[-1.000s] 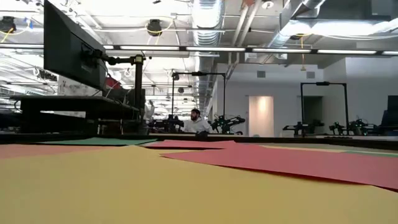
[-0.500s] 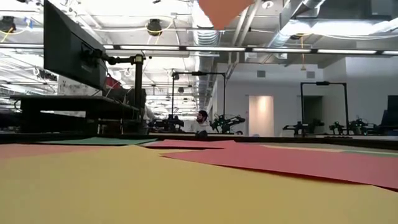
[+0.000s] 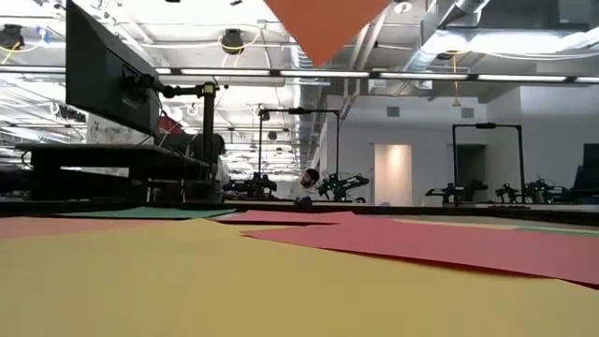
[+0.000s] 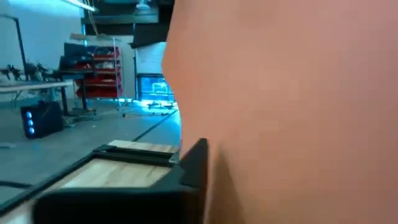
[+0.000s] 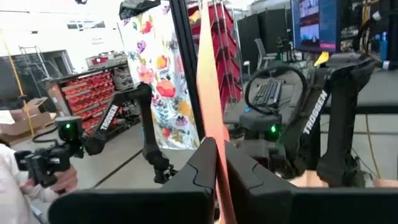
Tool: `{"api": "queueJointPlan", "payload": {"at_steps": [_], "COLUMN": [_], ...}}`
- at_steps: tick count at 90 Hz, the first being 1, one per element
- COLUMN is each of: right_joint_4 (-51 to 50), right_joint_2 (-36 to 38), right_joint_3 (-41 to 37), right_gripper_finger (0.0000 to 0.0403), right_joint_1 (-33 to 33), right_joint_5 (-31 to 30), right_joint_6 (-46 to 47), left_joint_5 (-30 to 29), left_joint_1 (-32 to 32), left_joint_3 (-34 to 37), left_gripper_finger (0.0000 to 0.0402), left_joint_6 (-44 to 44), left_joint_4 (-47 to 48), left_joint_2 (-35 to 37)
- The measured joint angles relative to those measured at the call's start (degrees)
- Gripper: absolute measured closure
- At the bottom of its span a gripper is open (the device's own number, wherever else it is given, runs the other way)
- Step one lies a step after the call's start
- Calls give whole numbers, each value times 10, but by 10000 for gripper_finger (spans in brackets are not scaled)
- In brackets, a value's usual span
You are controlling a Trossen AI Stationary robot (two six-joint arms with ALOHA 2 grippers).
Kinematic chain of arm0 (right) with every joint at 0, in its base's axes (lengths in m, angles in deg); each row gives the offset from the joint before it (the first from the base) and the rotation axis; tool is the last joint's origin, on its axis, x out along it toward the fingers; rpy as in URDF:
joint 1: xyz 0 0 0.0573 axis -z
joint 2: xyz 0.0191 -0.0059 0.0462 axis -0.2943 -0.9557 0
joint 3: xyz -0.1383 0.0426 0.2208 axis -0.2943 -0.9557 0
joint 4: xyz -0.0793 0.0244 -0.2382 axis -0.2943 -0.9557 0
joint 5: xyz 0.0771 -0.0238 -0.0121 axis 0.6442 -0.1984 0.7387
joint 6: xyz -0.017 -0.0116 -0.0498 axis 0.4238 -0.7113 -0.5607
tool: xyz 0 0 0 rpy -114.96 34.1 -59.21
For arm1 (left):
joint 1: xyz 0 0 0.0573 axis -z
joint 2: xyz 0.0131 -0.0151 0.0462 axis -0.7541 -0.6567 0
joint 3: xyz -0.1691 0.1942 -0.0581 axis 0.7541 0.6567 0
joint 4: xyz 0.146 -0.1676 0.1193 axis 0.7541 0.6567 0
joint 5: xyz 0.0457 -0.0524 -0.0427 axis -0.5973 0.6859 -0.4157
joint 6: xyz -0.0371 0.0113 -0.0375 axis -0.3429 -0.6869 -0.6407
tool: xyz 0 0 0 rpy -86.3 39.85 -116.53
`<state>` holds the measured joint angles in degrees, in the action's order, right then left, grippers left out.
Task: Organize paper
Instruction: Stack the orange paper on top of the orange paper
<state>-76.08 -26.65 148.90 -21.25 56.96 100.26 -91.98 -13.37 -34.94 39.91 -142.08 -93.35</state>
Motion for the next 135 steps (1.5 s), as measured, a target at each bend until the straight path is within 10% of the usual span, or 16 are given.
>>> {"api": "queueJointPlan", "payload": {"at_steps": [38,74,107,135], "right_joint_4": [-94,-188,-81,53], "right_joint_2": [0,-4,-157,-269], "right_joint_3": [0,0,-5,-5], "right_gripper_finger": [403,403,403,403], "right_joint_1": [1,-4,-34,-12], "right_joint_5": [0,-13,-39,-8], "right_joint_6": [-1,-5,97,164], "left_joint_5": [-65,-254,-432,-433], "left_joint_1": [65,162,258,298], "left_joint_3": [0,0,0,0], "left_gripper_finger": [402,401,401,401], "left_joint_6": [118,123,47,22], "left_joint_4": [-90,-60,-2,-1], "left_joint_2": [3,69,114,113]}}
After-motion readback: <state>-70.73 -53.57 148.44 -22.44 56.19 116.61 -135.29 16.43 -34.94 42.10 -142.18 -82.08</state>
